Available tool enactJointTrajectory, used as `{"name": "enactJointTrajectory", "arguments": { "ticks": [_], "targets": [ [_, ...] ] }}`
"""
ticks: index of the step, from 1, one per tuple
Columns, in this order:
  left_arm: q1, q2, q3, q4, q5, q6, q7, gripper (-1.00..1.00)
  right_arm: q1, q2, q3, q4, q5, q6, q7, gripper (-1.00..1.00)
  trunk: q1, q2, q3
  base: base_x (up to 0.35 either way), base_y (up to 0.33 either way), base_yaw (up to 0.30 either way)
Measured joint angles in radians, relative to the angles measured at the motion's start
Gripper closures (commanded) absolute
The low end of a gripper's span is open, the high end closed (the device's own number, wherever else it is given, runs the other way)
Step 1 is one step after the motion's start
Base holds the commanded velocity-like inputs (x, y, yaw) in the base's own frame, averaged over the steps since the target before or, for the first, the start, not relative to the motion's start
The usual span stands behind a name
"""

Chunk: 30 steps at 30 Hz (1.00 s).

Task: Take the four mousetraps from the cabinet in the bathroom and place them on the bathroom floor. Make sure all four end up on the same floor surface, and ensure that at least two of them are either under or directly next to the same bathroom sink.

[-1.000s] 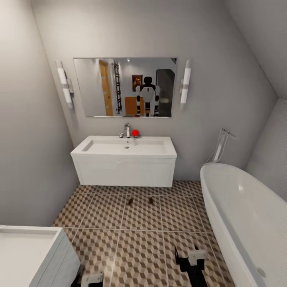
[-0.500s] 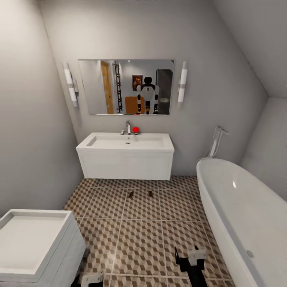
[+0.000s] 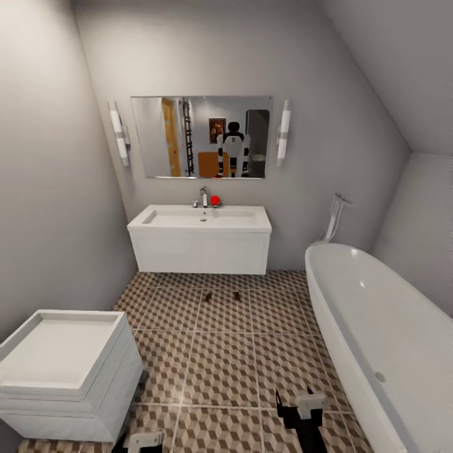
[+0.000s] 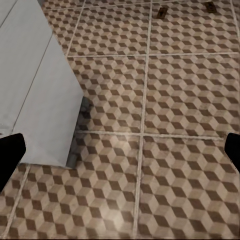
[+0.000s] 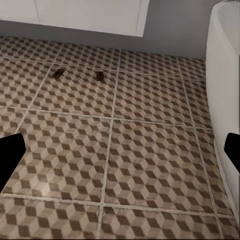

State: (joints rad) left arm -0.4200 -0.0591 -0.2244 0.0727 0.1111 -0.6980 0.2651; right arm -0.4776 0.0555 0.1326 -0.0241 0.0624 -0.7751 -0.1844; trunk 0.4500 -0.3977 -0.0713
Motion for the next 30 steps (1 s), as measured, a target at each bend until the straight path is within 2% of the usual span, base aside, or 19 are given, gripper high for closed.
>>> {"name": "enactJointTrajectory", "arguments": {
  "ticks": [8, 13, 30],
  "targets": [
    [0.000, 0.000, 0.000, 0.000, 0.000, 0.000, -0.001, -1.00, 0.000, 0.000, 0.000, 0.000, 0.000, 0.000, 0.000, -1.00, 0.000, 0.000, 0.000, -0.340, 0.000, 0.006],
    [0.000, 0.000, 0.000, 0.000, 0.000, 0.000, -0.001, -1.00, 0.000, 0.002, 0.000, 0.000, 0.000, 0.001, 0.000, -1.00, 0.000, 0.000, 0.000, -0.267, 0.000, 0.125],
    [0.003, 0.000, 0.000, 0.000, 0.000, 0.000, -0.001, -1.00, 0.000, 0.003, 0.000, 0.000, 0.000, 0.002, 0.000, -1.00, -0.001, 0.000, 0.000, -0.035, 0.000, 0.241]
  ]
}}
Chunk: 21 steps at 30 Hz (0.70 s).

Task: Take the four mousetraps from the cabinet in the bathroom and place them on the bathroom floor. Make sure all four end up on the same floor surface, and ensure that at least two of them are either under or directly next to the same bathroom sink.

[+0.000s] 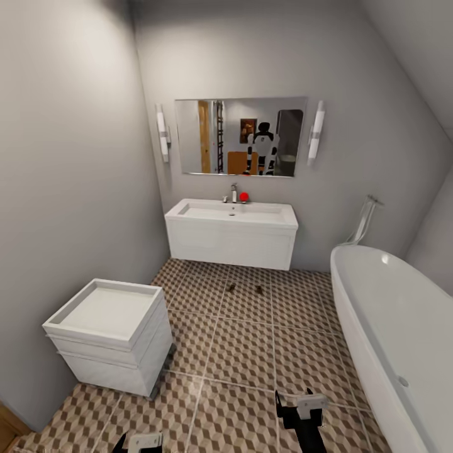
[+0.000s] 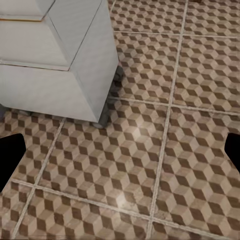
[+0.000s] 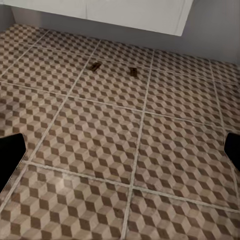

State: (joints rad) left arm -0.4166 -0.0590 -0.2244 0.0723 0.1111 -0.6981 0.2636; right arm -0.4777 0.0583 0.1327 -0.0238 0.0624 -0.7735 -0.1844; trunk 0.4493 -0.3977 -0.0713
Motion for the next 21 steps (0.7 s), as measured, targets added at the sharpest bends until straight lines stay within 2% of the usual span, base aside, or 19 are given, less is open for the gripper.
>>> {"name": "enactJointTrajectory", "arguments": {
  "ticks": [21],
  "targets": [
    [0.003, 0.000, 0.000, 0.000, 0.000, 0.000, 0.000, -1.00, 0.000, 0.000, 0.000, 0.000, 0.000, 0.002, 0.000, -1.00, 0.000, 0.000, 0.000, 0.000, 0.000, 0.265]
  ]
}}
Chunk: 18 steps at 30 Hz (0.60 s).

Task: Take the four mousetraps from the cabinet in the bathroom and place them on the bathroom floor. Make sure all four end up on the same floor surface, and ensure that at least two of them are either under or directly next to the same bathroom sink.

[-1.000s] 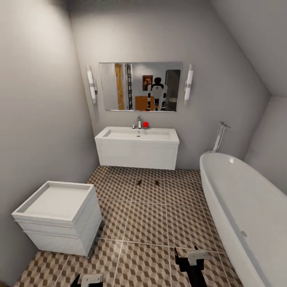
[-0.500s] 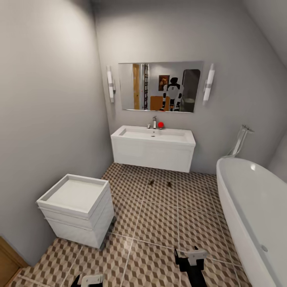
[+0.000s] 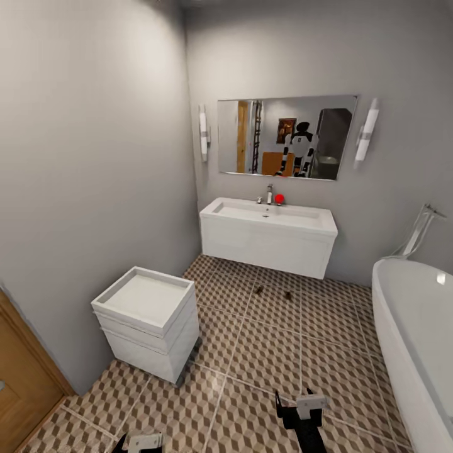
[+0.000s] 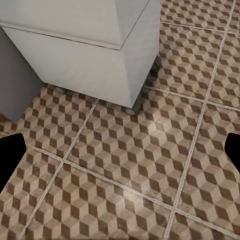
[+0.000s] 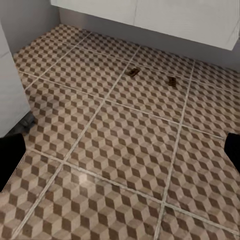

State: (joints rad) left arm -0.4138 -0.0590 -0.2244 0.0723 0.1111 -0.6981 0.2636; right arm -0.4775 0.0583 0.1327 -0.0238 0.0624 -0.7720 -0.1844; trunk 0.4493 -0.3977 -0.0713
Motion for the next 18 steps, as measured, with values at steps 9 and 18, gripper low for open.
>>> {"name": "enactJointTrajectory", "arguments": {
  "ticks": [9, 18],
  "targets": [
    [0.000, 0.000, 0.000, 0.000, 0.000, 0.000, 0.000, -1.00, 0.000, 0.001, 0.000, 0.000, 0.000, 0.000, 0.000, -1.00, 0.000, 0.000, 0.000, 0.000, 0.000, 0.266],
    [0.000, 0.000, 0.000, 0.000, 0.000, 0.000, 0.000, -1.00, 0.000, 0.003, 0.000, 0.000, 0.000, 0.001, 0.000, -1.00, 0.000, 0.000, 0.000, 0.000, 0.000, 0.271]
  ]
}}
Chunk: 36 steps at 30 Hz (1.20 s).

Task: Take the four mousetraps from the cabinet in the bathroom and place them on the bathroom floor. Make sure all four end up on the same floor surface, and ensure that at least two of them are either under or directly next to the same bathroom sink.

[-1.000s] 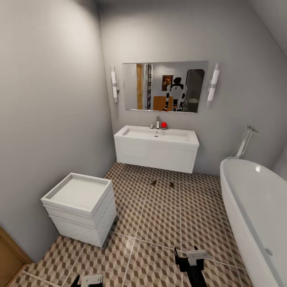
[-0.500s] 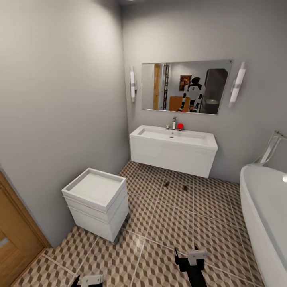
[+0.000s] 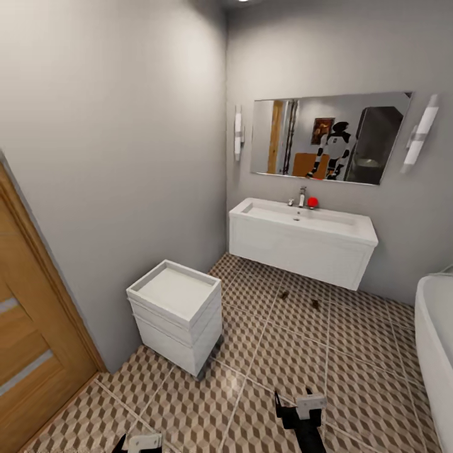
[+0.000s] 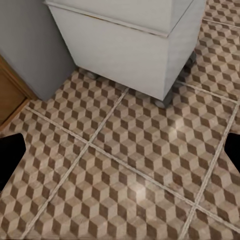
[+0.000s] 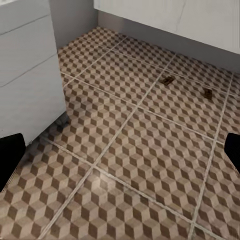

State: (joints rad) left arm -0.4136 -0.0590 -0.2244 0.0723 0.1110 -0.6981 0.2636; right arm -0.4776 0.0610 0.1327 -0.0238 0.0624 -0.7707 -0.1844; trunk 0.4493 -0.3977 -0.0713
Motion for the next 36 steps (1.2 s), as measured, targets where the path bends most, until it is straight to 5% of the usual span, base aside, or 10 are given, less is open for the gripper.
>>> {"name": "enactJointTrajectory", "arguments": {
  "ticks": [36],
  "targets": [
    [0.000, 0.000, 0.000, 0.000, 0.000, 0.002, 0.000, -1.00, 0.001, 0.002, 0.000, 0.000, 0.000, 0.000, 0.000, -1.00, 0.000, 0.000, 0.000, 0.000, 0.000, 0.279]
  ]
}}
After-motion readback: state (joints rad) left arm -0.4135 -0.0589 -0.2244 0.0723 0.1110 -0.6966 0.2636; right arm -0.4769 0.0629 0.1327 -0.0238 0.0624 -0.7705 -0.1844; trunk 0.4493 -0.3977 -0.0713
